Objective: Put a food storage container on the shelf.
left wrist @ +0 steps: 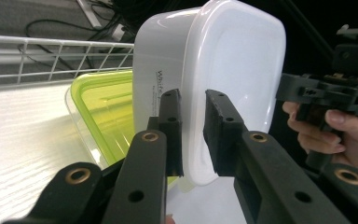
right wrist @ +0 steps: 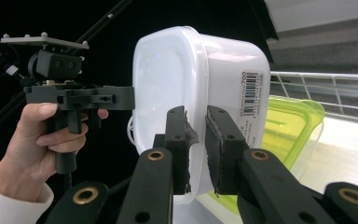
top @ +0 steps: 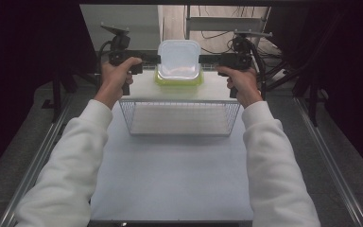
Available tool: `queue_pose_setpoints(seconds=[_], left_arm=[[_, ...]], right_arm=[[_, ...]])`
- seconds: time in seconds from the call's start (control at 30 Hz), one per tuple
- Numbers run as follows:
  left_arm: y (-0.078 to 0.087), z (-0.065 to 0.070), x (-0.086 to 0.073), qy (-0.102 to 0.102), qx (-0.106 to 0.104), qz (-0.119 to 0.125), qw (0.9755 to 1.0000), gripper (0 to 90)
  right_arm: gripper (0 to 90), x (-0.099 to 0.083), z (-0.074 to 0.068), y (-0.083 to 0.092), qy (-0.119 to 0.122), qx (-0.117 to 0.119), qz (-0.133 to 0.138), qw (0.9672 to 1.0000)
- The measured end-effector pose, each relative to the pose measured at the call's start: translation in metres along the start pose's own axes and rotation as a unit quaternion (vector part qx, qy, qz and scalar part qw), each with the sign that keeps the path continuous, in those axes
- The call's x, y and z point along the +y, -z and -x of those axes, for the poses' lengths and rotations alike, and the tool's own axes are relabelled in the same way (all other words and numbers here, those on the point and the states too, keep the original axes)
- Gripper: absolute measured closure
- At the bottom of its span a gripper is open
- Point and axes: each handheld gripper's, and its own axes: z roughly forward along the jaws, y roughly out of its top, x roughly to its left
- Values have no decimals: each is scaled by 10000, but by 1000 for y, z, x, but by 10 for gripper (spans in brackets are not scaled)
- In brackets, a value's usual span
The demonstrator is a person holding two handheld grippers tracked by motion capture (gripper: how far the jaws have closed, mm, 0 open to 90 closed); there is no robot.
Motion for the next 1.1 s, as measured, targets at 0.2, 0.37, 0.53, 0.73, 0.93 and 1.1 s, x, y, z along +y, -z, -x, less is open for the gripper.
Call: queue_pose_setpoints(seconds=[0.2,0.37,0.53,0.73,0.93,1.1], left_arm=[[-7,-11,8,359,-145,-80,9992,774],[-12,-16,11,556,-259,-82,9981,759],[-14,-21,12,742,-395,-58,9964,753],[-17,-26,13,921,-446,-15,9947,729],[-17,-28,12,925,-513,-55,9944,716],[-14,-25,9,870,-493,-100,9949,709]], right_arm=[[745,7,12,-8,-492,-93,-101,9987],[718,10,22,-13,-811,-47,-157,9966],[720,12,31,-16,-1152,7,-92,9933],[710,16,36,-21,-1383,-41,-141,9903],[706,16,37,-20,-1551,50,-242,9876],[706,15,35,-19,-1534,59,-296,9877]])
